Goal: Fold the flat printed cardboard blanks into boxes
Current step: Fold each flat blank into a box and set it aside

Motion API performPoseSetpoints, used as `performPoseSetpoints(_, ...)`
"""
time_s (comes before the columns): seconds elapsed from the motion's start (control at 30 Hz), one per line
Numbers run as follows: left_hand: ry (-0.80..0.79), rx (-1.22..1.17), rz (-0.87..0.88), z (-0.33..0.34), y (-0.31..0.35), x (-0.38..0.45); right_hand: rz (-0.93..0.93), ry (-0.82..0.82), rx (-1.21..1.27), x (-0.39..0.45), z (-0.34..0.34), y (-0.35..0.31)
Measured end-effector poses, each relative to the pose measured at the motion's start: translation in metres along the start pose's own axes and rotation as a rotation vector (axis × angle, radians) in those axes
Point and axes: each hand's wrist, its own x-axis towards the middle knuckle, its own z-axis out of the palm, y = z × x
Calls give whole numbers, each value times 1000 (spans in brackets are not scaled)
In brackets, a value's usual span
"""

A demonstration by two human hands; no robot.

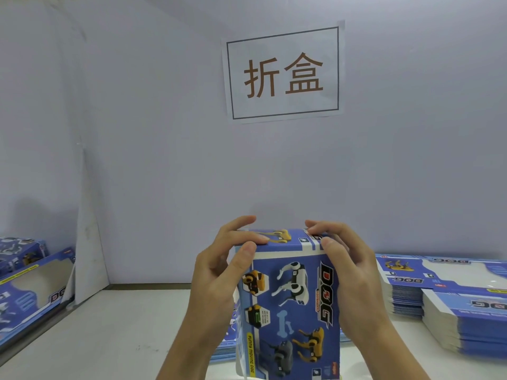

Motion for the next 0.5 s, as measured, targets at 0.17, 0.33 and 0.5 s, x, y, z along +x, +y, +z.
performPoseSetpoints(0.17, -116, -17, -29, -4, 4, -2, 25, -2, 33, 0, -1, 2)
performPoseSetpoints(0.33, -41, 122, 29, 1, 5, -2, 56, -162, 118, -2, -3, -2)
performPoseSetpoints(0.5, 30, 161, 74, 4, 1, 0, 12, -147, -19, -2, 3, -5)
